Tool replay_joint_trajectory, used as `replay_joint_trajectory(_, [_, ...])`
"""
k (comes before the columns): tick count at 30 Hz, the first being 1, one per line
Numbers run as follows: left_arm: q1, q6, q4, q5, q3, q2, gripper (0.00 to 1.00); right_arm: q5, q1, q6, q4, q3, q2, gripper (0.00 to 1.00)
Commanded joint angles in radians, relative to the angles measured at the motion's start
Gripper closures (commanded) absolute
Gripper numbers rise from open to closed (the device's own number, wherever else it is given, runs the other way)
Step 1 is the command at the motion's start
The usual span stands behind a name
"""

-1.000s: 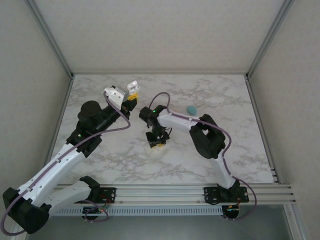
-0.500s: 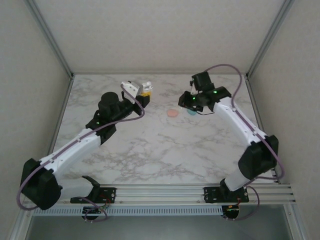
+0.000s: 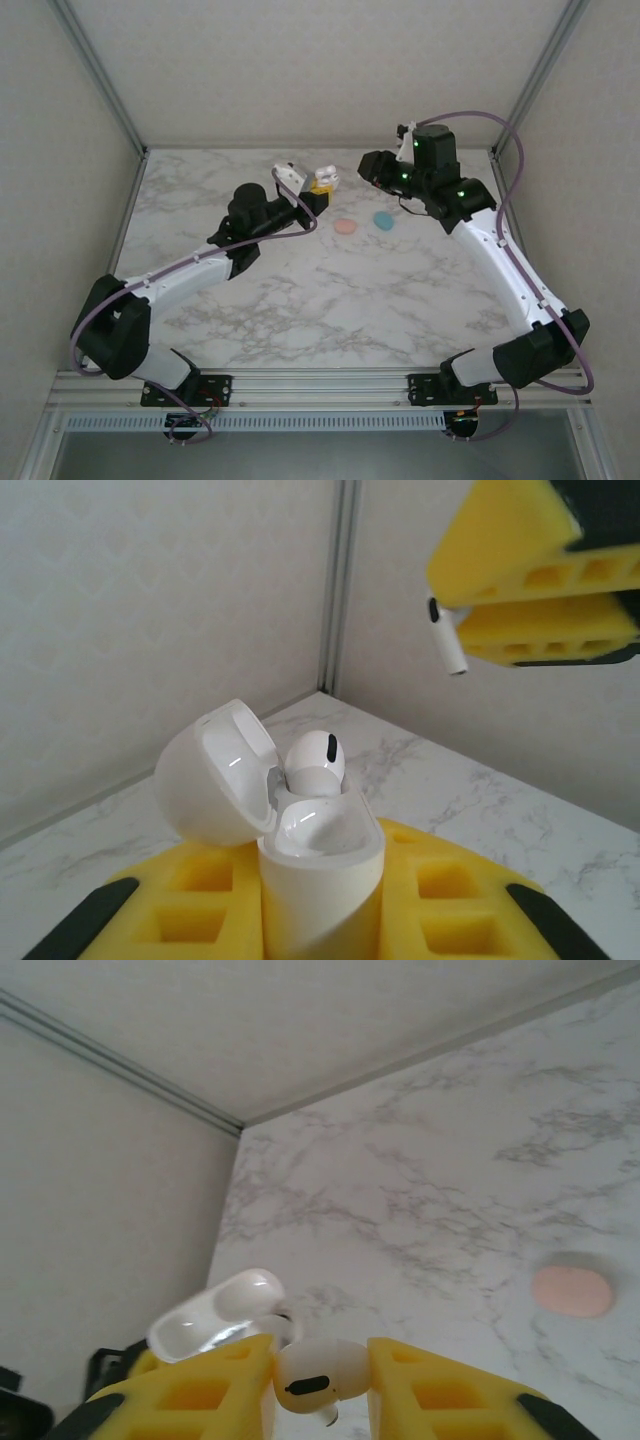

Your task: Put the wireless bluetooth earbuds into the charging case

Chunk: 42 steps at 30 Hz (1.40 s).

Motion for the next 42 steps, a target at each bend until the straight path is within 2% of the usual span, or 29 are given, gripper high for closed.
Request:
replay_joint_trajectory(1, [-0.016, -0.012, 0.116, 0.036, 0.032, 0.019, 0.99, -0.052, 0.024, 0.049, 0.086, 0.018, -0.015, 0.71])
replay_joint_trajectory(17, [-0.025, -0.023, 0.141, 0.033, 0.036, 0.03, 0.99, -0.023, 0.123, 0.043, 0.121, 0.041, 0.037, 0.71])
replay_joint_trajectory(42, [-0.025, -0.064, 0.164, -0.007, 0.04, 0.016, 0.99, 0.034, 0.163, -0.04, 0.028, 0.065, 0.066, 0.71])
